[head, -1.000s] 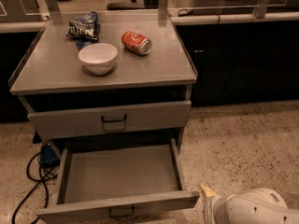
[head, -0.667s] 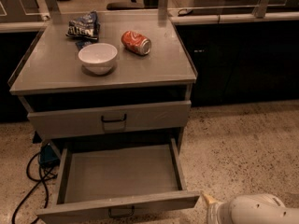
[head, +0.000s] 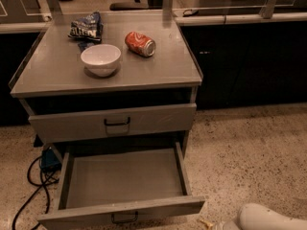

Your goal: Close middle drawer

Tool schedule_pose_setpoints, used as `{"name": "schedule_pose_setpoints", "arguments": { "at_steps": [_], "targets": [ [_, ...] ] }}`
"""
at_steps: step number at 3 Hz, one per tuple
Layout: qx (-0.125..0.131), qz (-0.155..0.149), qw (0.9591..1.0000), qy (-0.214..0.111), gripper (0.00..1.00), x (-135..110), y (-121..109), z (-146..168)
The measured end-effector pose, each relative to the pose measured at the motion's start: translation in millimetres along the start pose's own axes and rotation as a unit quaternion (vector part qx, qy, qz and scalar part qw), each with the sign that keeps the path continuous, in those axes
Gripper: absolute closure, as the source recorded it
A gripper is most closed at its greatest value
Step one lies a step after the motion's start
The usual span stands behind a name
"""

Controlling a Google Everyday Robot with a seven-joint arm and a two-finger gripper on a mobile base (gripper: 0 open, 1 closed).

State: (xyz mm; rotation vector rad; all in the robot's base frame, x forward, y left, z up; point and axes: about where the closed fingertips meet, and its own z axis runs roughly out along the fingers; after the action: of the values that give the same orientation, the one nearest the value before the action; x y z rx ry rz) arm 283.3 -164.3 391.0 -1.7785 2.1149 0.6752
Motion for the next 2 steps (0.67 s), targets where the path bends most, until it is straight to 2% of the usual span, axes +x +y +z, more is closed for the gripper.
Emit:
{"name": "schedule_pose_setpoints", "arguments": {
  "at_steps": [1, 2],
  "targets": [
    [-0.048, -0.025, 0.9983, -0.022, 0.0, 3.2, 17.4, 22.4],
    [-0.049, -0.024, 0.9982, -0.022, 0.0, 3.8, 18.8, 23.1]
  ]
}}
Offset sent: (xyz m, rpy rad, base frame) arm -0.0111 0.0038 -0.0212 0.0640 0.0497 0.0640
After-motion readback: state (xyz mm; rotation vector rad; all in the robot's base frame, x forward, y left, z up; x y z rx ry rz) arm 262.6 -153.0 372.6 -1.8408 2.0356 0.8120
